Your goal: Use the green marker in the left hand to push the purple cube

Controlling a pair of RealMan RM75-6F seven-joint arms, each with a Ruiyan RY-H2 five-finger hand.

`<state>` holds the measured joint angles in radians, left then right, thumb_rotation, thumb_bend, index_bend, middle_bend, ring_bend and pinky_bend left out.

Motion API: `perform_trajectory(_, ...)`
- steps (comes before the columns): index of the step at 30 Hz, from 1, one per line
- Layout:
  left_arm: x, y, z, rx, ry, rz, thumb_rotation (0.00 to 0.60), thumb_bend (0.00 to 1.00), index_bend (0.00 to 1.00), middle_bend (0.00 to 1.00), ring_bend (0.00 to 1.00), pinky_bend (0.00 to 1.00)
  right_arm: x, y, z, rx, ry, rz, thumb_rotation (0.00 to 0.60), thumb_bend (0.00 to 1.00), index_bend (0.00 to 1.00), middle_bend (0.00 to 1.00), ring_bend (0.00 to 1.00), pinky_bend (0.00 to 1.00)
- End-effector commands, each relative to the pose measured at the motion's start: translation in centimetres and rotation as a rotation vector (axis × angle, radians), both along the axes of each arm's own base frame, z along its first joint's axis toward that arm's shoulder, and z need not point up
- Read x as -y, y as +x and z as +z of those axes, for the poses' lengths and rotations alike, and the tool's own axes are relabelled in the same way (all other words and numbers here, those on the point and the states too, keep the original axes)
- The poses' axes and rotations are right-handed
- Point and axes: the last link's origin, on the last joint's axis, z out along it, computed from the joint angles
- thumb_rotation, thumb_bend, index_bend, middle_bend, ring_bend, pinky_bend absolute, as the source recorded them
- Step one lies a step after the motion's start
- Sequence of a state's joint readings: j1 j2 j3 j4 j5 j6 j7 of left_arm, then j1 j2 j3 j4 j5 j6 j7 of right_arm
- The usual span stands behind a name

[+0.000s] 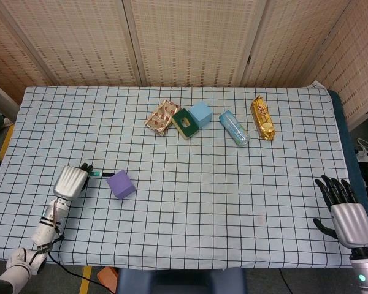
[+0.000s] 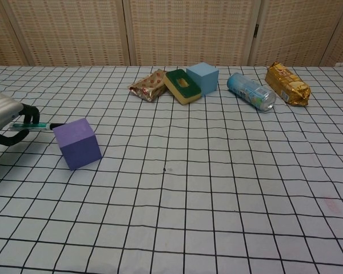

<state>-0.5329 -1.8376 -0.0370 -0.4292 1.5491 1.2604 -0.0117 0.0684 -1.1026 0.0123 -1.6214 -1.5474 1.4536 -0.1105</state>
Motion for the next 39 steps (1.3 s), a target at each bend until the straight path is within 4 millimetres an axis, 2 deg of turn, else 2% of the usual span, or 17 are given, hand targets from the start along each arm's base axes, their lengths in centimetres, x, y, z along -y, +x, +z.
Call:
perform_trajectory(1, 0.2, 0.5, -0.4, 0.004, -0.005, -0.018, 0.6, 0.66, 0.81, 0.82, 0.77, 0.99, 0.0, 0.0, 0.1, 0.001, -0.001, 0.001, 0.6, 0.12, 0.0, 0.0, 0.0, 0.0)
perform_trajectory(8, 1.5, 2.0, -1.2, 0.014, -0.021, -0.09, 0.6, 0.66, 0.81, 0.82, 0.77, 0.99, -0.1, 0.0, 0.2, 0.005, 0.002, 0.007, 0.6, 0.12, 0.0, 0.0, 0.0, 0.0)
perform_trajectory(18, 4.8, 3.3, -2.4, 0.013, -0.075, -0.132, 0.6, 0.66, 0.81, 0.84, 0.77, 0.99, -0.7, 0.3, 0.5, 0.02, 0.005, 0.034, 0.6, 0.12, 0.0, 0.0, 0.0, 0.0)
perform_trajectory(26, 5.9, 5.0, -3.5, 0.035, -0.092, -0.156, 0.6, 0.66, 0.81, 0.84, 0.77, 0.99, -1.1, 0.5, 0.7, 0.026, 0.004, 0.049, 0.6, 0.12, 0.0, 0.0, 0.0, 0.0)
perform_trajectory(30, 5.9, 5.8, -3.3, 0.044, -0.064, -0.168, 0.6, 0.66, 0.81, 0.83, 0.77, 0.99, -1.1, 0.4, 0.8, 0.029, 0.009, 0.051, 0.6, 0.12, 0.0, 0.0, 0.0, 0.0)
perform_trajectory(35, 6.5, 4.6, -1.9, 0.015, -0.028, -0.151, 0.6, 0.66, 0.81, 0.83, 0.77, 0.99, -1.1, 0.4, 1.0, 0.033, 0.007, 0.05, 0.6, 0.12, 0.0, 0.0, 0.0, 0.0)
perform_trajectory(39, 8.8, 2.0, -0.5, -0.046, -0.012, -0.1, 0.6, 0.66, 0.81, 0.83, 0.77, 0.99, -1.1, 0.3, 1.1, 0.034, 0.007, 0.049, 0.6, 0.12, 0.0, 0.0, 0.0, 0.0)
